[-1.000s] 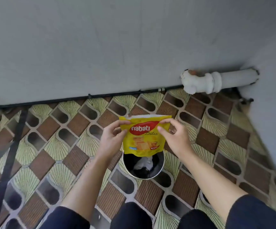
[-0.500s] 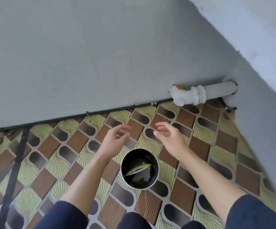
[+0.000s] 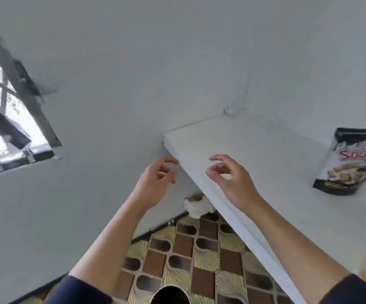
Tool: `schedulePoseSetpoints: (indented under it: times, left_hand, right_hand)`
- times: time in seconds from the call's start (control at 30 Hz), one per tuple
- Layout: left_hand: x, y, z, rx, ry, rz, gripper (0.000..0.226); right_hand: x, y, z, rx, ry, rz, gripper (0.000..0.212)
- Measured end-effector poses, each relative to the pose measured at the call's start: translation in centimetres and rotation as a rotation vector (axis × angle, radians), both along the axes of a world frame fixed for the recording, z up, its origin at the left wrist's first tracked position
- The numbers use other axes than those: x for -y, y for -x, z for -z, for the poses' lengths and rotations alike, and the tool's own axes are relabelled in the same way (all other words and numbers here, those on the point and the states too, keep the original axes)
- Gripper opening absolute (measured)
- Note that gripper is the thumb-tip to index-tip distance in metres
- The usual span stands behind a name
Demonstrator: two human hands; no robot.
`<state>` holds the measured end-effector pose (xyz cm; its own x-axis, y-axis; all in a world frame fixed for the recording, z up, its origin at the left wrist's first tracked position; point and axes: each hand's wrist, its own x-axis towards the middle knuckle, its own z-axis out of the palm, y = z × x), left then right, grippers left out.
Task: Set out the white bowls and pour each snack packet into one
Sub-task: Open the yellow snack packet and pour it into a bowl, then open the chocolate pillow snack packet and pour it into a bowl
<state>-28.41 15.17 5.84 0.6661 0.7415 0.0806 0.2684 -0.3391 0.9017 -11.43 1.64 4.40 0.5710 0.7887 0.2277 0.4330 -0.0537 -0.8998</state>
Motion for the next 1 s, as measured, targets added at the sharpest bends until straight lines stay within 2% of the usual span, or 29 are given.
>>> schedulePoseSetpoints:
  times: [0.27,0.57,0.73,0.87,1.0]
  left_hand:
    - [10.9,-12.9,-4.9,0.097,-0.084,0.266,0.009]
    - [23.0,-23.3,-3.7,0.138,-0.078,0.428,0.012]
    - [24.3,-28.4,-3.2,0.171,-0.075,0.409,0.01]
    - [22.8,-33.8,-3.2,0.184,-0.208,0.361,0.008]
    - [19.6,-40.0,-3.0,0.151,-0.344,0.302,0.018]
  right_hand:
    - [15.6,-8.0,-4.2,0.056,-0.084,0.291,0.019]
    - [30.9,-14.8,-4.2,0.107,-0.177,0.562,0.005]
    - [32.0,-18.9,-3.9,0.131,-0.143,0.588,0.005]
    - [29.6,-23.5,-4.0,0.197,-0.103,0.614,0.004]
    - [26.0,-29.3,-4.5,0.318,-0.011,0.641,0.013]
